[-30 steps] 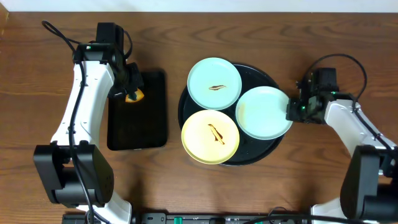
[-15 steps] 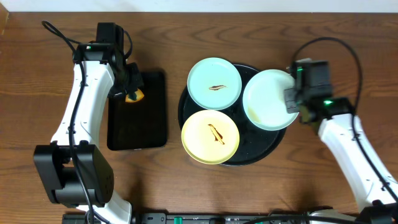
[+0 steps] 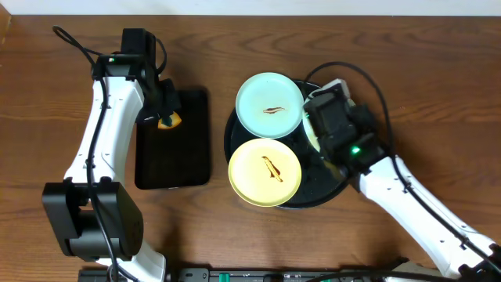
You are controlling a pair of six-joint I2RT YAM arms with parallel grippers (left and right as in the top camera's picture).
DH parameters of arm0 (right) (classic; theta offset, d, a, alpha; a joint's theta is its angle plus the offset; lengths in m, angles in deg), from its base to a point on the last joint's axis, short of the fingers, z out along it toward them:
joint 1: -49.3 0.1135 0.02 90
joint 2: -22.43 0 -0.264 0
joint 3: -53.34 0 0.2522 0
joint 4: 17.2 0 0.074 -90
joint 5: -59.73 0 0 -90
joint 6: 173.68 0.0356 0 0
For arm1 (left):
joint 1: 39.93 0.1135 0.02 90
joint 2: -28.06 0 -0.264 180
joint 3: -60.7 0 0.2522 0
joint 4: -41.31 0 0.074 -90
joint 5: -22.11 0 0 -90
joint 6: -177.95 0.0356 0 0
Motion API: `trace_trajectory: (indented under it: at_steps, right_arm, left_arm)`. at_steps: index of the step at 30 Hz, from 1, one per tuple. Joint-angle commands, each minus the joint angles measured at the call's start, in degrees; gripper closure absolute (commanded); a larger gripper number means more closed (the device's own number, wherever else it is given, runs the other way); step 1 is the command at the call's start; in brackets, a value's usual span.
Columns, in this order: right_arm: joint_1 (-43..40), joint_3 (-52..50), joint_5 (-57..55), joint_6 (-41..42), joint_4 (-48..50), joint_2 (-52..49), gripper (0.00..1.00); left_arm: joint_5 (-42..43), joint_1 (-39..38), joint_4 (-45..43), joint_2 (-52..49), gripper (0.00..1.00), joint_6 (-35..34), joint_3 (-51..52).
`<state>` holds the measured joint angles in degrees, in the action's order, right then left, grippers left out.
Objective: Clean dirty plates on tray and stack at the side
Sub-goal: 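Lift the pale blue plate with the right gripper, place it right of tray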
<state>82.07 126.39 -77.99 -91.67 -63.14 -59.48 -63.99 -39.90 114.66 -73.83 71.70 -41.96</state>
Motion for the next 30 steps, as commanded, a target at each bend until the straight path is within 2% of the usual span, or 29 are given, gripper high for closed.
trace_trajectory:
  at_steps: [1,6,13,17,22,30]
  right_arm:
    - [2.19,1.03,-6.91,-2.03,0.57,0.57,0.99]
    - [3.87,1.03,-8.9,-6.05,2.08,0.57,0.99]
    - [4.44,1.03,-9.03,-6.16,2.67,0.57,0.99]
    - [3.3,1.03,-9.01,1.14,2.56,0.57,0.99]
    - [-2.4,1.03,-3.58,11.13,0.94,0.61,0.99]
    - [-19.47,1.09,10.82,17.27,-3.15,2.51,0.99]
  left_arm:
    - [-0.52,0.0,0.13,1.55,0.92,0.52,0.09]
    - [-0.52,0.0,0.15,1.55,0.92,0.55,0.09]
    - [-0.52,0.0,0.13,1.55,0.91,0.55,0.09]
    - [-0.5,0.0,0.15,1.55,0.92,0.52,0.09]
    - [-0.5,0.0,0.17,1.55,0.92,0.55,0.09]
    - [-0.48,0.0,0.2,1.55,0.92,0.52,0.09]
